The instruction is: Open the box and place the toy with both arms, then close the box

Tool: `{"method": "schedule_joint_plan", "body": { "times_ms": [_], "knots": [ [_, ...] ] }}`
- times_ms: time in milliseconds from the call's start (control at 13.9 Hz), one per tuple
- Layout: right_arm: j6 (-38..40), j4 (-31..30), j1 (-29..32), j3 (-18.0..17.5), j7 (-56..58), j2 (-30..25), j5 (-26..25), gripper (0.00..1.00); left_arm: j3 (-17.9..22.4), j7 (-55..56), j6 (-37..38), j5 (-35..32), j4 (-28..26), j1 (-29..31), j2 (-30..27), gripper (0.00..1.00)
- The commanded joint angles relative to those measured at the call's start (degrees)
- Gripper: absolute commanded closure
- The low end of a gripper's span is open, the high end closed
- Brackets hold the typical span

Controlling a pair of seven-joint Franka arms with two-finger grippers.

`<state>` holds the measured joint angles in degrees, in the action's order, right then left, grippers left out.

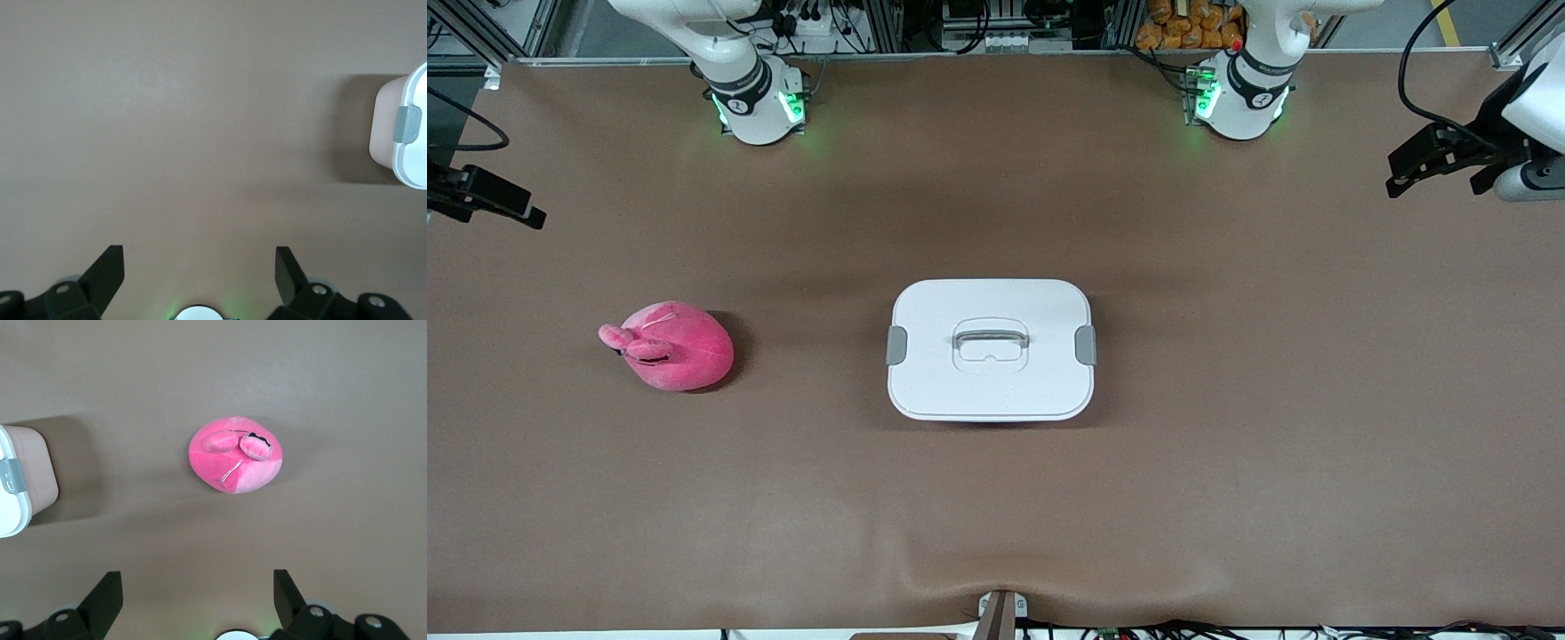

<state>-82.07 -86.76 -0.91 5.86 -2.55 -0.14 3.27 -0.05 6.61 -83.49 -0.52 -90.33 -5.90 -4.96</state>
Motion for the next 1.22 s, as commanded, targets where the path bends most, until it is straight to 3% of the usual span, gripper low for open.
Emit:
{"method": "schedule_joint_plan", "body": {
  "times_ms": [0,1152],
  "knots": [
    [-0.37,0.10,-2.25,0.11,-0.87,-0.65,-2.81,0.00,0.05,-1.16,1.57,0.00,1.65,0.28,0.31,0.00],
    [-0.46,0.10,-1.64,0.29,-0.08,-0.65,-2.56,0.00,-0.12,-0.11,2.54,-0.80,3.40,0.10,2.50,0.00]
  ]
}}
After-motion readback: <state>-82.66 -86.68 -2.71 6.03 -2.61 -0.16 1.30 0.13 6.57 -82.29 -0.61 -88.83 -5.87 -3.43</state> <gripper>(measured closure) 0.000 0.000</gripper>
